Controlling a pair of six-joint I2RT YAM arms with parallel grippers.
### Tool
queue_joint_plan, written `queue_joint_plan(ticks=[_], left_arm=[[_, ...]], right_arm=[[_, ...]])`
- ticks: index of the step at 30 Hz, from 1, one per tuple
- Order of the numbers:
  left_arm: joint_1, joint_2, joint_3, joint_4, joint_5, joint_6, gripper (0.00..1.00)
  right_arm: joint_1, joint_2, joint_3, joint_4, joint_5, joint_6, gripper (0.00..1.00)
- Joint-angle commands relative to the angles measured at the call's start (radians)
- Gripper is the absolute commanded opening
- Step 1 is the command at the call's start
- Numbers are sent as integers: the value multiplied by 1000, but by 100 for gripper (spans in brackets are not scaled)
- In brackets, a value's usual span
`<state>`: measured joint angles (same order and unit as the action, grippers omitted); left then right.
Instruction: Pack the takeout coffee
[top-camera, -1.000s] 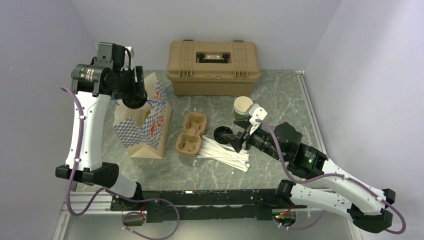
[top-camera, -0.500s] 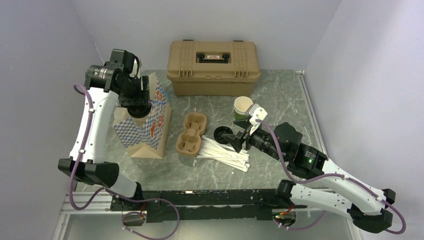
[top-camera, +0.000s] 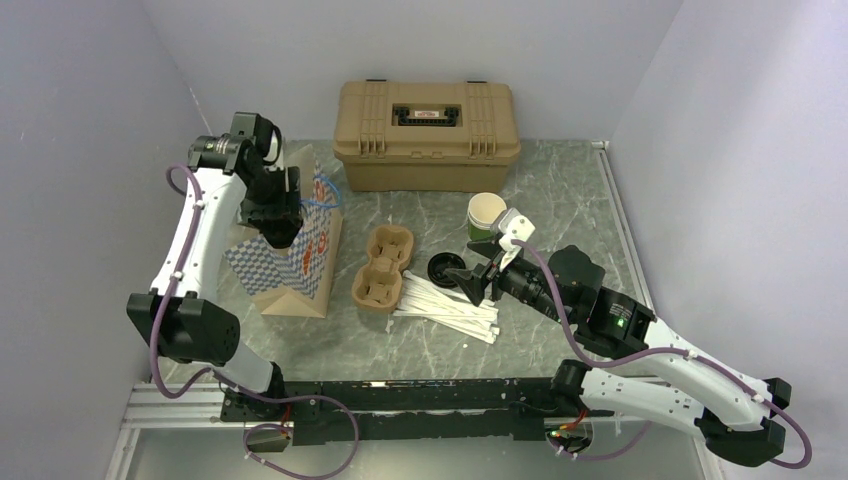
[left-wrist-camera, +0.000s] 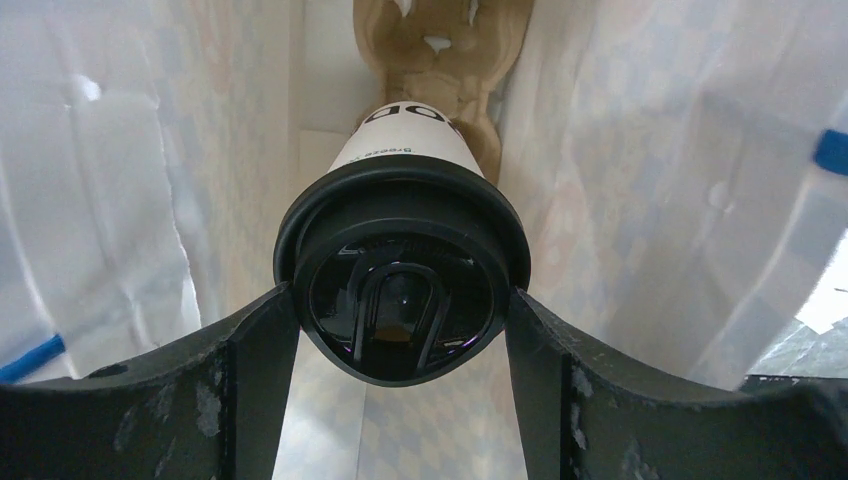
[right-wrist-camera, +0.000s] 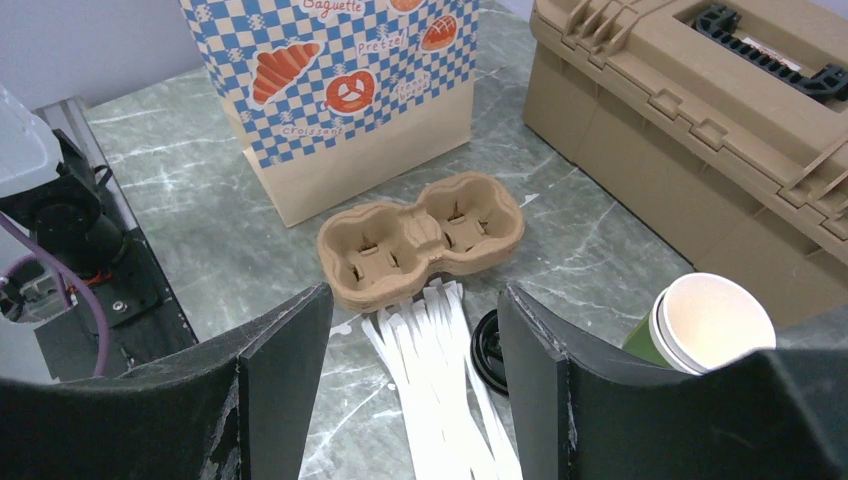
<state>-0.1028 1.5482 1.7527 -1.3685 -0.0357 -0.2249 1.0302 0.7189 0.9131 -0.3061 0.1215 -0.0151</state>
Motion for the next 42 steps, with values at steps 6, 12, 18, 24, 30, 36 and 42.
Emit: queue_joint_plan(ticks=[6,12,18,24,30,36,42], left_arm=[[6,-46,-137,90,39,6,0],[6,-63,-219,121,44,-5,0],[6,-52,-278,156,54,-5,0],[6,-26,-317,182,54,-11,0],[2,0,-378,225,39,-12,0],[-7,22,-417,251,39,-16,0],[-18,43,-444,265,-10,-21,0]], right_arm=[[1,5,-6,36,1,14,65],[1,10,-8,39,-1,14,65],[1,13,-10,41,0,14,65],[1,14,-13,40,3,14,65],[1,14,-12,37,5,14,65],[1,16,-14,36,7,14,65],[1,18,-13,35,7,14,65]])
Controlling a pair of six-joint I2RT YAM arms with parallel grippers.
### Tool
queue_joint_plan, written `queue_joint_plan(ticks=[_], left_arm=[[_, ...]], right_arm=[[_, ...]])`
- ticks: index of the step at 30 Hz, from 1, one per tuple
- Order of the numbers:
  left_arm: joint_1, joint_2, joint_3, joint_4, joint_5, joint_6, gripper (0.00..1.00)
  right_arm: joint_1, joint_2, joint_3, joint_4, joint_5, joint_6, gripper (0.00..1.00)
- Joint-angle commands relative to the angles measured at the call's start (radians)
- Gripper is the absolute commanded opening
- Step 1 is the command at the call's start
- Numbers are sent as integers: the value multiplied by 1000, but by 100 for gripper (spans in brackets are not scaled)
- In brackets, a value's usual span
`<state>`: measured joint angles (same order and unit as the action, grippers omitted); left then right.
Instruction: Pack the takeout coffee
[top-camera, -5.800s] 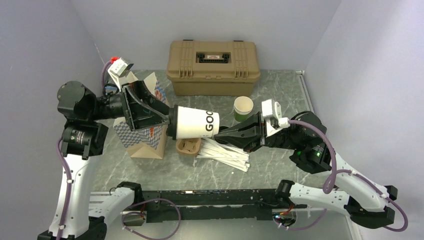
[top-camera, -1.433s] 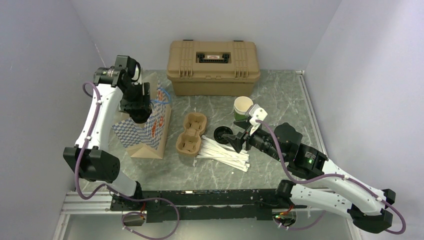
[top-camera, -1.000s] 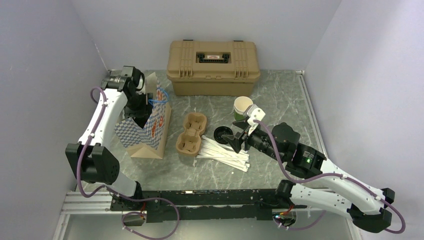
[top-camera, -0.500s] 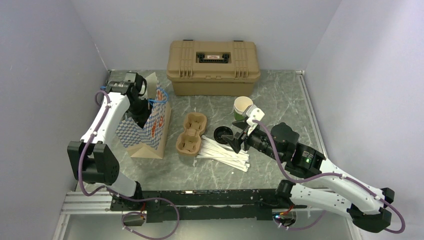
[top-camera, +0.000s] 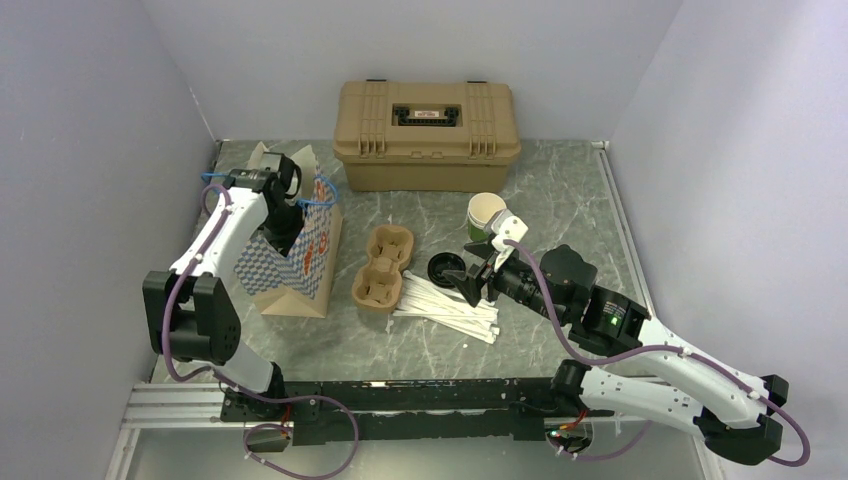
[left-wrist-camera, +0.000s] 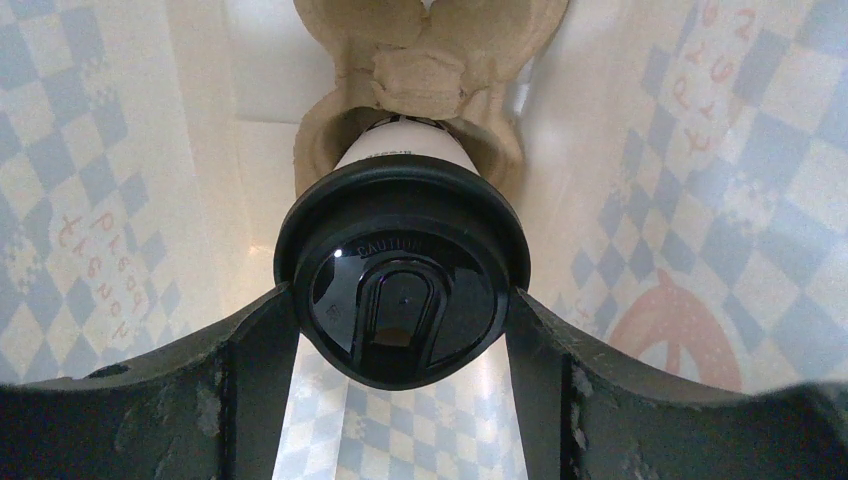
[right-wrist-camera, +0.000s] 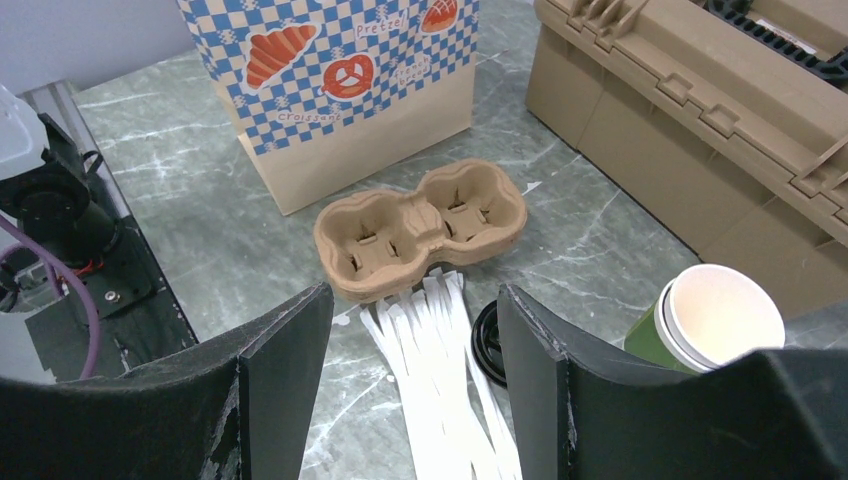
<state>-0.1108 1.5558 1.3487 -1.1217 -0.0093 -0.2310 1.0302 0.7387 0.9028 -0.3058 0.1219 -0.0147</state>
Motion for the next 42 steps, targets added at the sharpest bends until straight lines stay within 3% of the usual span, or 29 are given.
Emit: queue_joint_plan(ticks=[1,16,26,35,42], left_arm=[[-10,39,-44,21,-37,-13,0],[-16,46,-3,-3,-40,-8,0],[-31,69,-71,43,-33,-21,0],[-34,45,24,-15,-52,-15,0],[-35,41,81,-51,-45,-13,12]], right_arm=[[1,-3,-4,34,7,13,65],[1,-12,-2,34,10,13,65],[1,-9,0,32,9,38,65],[1,-13,1,34,10,13,65],[1,-19,5,31,13,13,65]])
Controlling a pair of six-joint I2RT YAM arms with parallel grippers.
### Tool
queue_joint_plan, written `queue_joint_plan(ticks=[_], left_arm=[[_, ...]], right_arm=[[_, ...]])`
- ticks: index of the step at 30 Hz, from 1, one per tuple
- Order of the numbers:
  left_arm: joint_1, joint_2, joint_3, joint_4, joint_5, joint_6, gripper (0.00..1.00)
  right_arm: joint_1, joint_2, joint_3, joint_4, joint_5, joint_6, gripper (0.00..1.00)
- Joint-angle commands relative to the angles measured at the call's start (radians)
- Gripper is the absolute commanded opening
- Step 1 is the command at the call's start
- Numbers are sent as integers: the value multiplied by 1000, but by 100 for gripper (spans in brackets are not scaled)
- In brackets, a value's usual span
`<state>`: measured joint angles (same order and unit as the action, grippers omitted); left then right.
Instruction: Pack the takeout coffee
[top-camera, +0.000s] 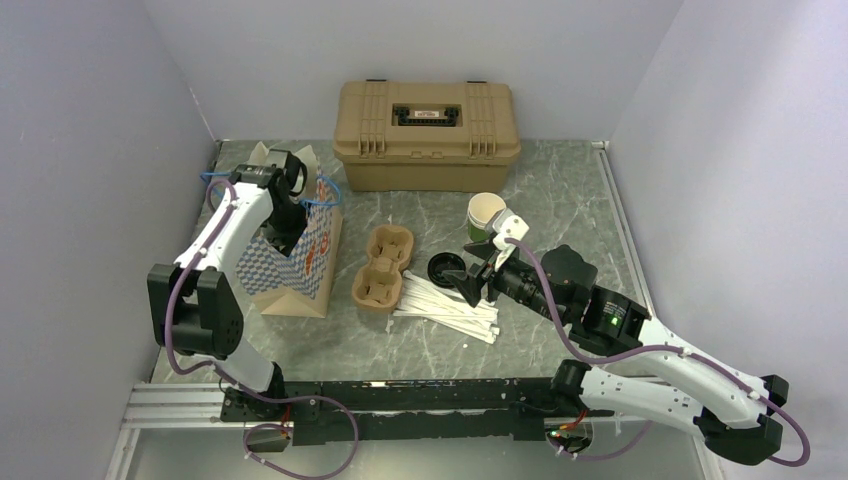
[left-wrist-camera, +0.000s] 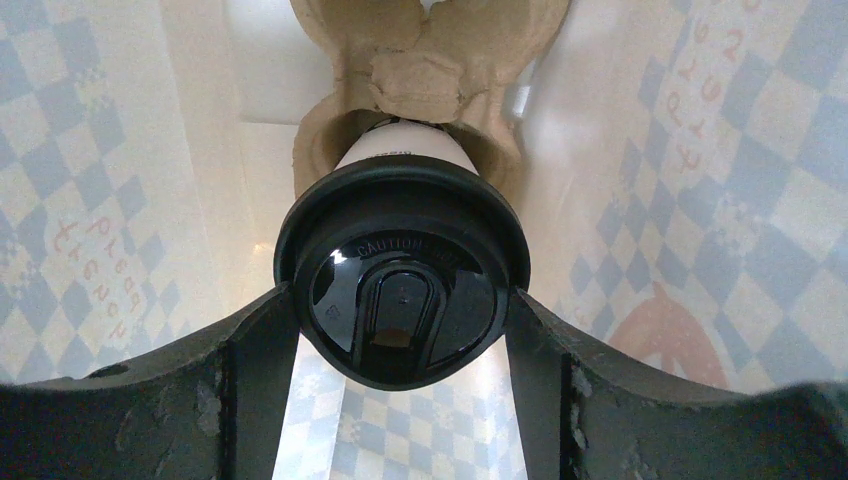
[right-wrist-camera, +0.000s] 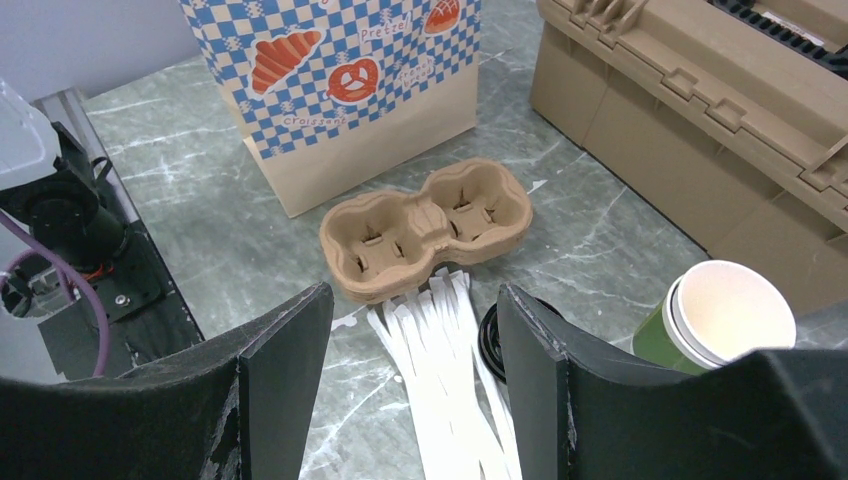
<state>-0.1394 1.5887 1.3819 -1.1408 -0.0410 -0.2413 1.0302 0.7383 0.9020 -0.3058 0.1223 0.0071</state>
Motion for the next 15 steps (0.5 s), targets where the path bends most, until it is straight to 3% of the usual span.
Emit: queue_joint_plan(ticks=[1,6,15], left_arm=[[-6,6,54,-36,-15,-4,14],[-6,-1,78,-56,-22,0,23],[-8,-19,101,-78,-36,-1,46]], right_arm=[[1,-20,5,31,14,-9,65],[1,-26,3,31,16,-9,65],[1,-29,5,31,17,16,65]])
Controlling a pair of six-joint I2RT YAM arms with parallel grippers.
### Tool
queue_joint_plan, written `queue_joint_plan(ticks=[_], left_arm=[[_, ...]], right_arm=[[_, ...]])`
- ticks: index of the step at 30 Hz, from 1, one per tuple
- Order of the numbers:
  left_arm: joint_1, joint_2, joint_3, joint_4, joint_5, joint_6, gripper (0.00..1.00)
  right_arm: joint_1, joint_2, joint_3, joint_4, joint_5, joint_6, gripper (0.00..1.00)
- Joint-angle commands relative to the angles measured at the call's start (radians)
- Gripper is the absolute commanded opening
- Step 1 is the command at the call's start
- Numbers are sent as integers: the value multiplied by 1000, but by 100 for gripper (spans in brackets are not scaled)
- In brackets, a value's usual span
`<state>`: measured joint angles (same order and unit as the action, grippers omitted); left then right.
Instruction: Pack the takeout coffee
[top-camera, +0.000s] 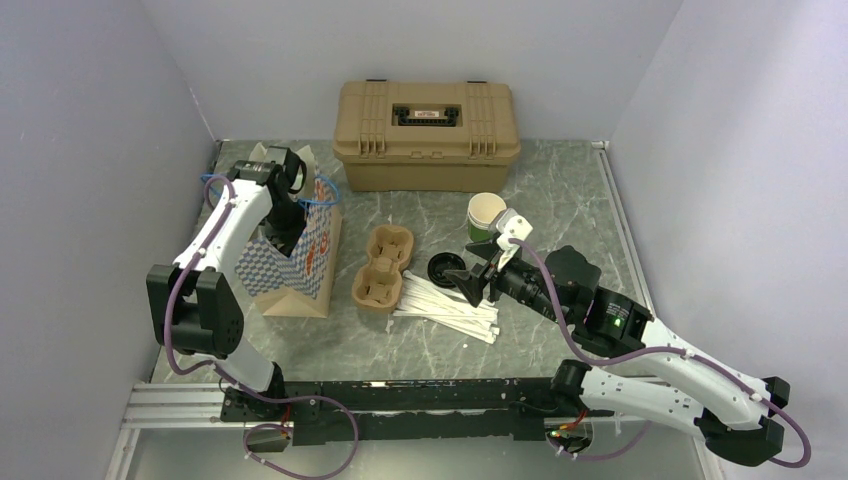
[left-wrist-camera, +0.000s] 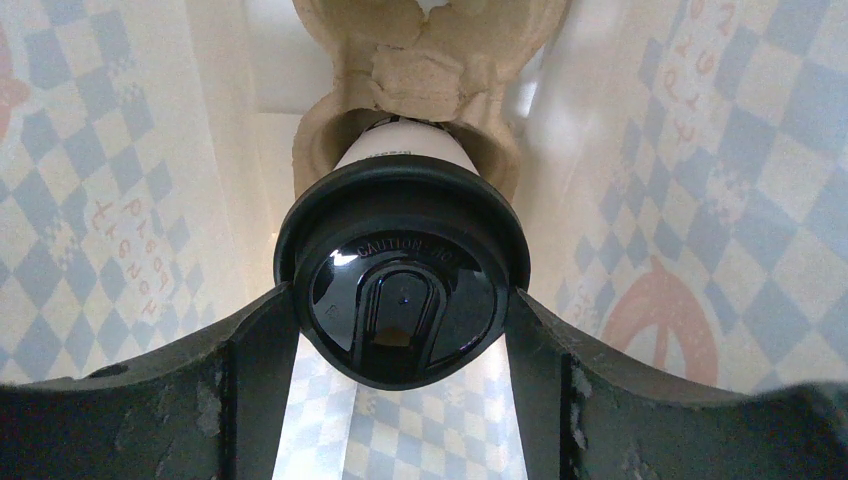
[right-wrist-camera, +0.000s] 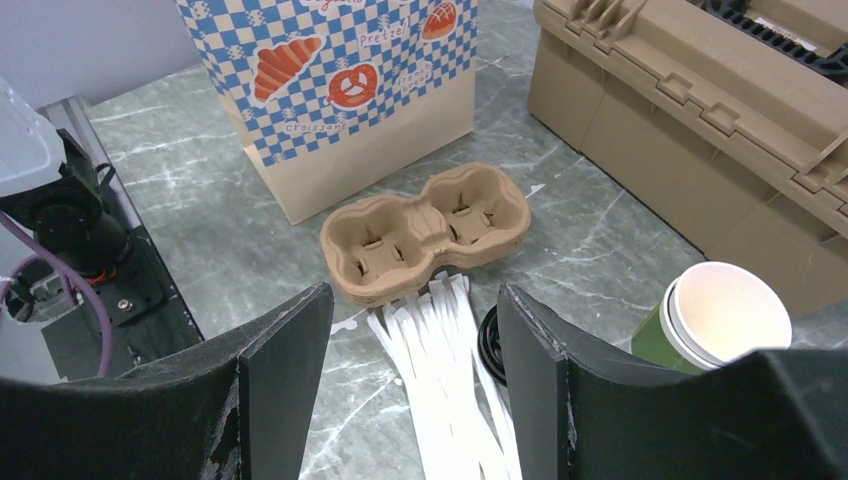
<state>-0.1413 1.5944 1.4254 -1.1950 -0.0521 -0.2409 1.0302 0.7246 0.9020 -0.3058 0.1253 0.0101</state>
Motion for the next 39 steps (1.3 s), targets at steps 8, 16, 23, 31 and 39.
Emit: queue_joint_plan(ticks=[8,16,23,31,39], left_arm=[[-6,-41,122,-46,-31,14,62],[-6,-51,172,-66,-51,15,99],[-6,-87,269,-78,-35,19,99],[-5,-85,443,-144,-32,40,99],[-5,-101,596,-154,8,44,99]], right_arm=[[1,-19,5,31,17,14,65],[1,-26,6,29,22,14,66],[2,-25,5,31,20,14,66],[1,-25,6,31,20,14,66],[2,-22,8,30,19,13,66]])
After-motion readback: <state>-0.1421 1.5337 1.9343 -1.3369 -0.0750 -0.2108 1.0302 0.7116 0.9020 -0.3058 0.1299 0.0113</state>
